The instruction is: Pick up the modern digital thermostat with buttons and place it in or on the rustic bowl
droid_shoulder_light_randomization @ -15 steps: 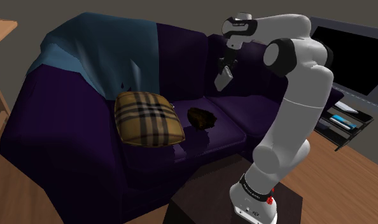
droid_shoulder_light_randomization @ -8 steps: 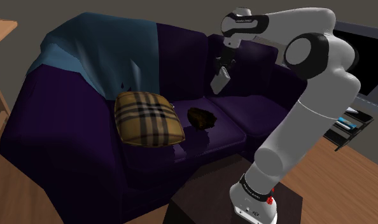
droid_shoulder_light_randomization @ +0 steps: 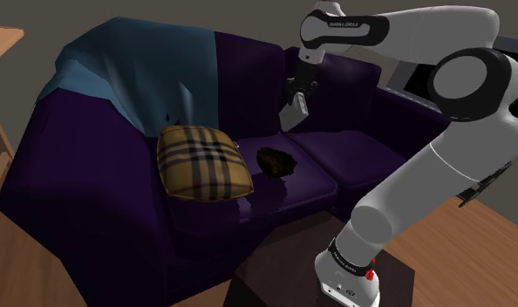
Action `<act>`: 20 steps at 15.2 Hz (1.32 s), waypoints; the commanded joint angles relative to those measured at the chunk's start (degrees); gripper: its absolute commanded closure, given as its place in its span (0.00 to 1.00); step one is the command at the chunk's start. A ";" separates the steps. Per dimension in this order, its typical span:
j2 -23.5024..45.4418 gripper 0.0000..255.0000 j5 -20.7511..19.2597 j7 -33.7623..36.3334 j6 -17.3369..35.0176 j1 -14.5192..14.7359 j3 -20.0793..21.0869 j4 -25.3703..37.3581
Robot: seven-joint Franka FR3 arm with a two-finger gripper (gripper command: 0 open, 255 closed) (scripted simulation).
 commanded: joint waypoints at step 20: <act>-6.89 1.00 -0.14 8.58 9.52 2.59 5.03 -16.75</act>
